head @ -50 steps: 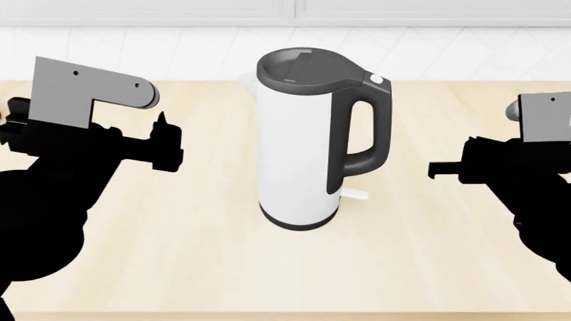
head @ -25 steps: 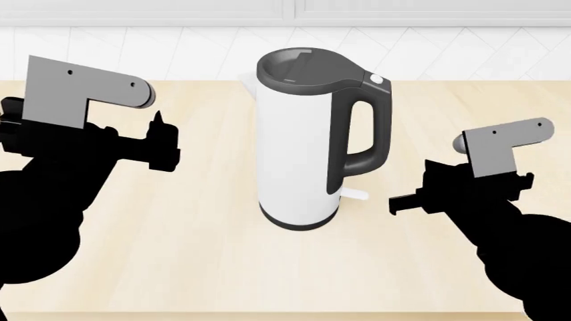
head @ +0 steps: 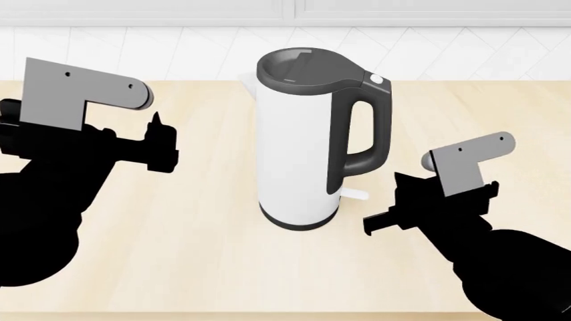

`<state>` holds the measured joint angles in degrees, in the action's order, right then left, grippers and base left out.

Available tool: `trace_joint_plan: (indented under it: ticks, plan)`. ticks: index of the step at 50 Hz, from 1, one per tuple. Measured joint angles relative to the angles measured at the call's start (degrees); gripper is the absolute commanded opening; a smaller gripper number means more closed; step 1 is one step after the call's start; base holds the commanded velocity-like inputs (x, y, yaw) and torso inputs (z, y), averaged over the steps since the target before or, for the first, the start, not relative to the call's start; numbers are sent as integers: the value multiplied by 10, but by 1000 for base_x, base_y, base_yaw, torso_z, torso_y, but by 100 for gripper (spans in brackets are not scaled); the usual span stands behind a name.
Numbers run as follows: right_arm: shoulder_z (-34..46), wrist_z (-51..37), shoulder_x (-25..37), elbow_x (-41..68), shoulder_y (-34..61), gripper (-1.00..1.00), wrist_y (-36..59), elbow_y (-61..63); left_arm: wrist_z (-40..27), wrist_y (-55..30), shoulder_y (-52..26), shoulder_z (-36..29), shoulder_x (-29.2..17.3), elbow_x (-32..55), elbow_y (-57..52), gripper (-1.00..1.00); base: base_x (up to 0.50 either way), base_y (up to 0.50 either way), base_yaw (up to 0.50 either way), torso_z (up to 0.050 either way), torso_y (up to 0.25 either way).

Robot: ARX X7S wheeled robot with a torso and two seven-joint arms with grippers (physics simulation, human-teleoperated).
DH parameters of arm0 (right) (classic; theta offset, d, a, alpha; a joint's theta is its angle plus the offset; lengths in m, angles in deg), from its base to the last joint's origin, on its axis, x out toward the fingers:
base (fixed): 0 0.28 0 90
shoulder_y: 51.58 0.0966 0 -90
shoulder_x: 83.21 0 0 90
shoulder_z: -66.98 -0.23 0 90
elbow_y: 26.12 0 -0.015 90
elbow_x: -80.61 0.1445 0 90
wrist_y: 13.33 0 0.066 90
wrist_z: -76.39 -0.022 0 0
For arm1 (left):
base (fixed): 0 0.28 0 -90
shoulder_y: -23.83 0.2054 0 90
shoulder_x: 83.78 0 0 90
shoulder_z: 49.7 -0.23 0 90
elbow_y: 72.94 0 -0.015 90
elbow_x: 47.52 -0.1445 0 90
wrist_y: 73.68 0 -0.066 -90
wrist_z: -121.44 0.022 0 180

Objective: Press down the lever to turn on the electric kettle.

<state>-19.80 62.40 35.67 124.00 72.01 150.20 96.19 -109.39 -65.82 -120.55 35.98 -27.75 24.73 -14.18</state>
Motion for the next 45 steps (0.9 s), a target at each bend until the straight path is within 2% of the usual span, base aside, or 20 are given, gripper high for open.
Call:
trace_joint_plan:
  ticks: [45]
  plan:
    - [44,-2,-14,24,11,-100,6,17,-33,18,-3,-10,-22,39,1,100,0,0,0,0,0]
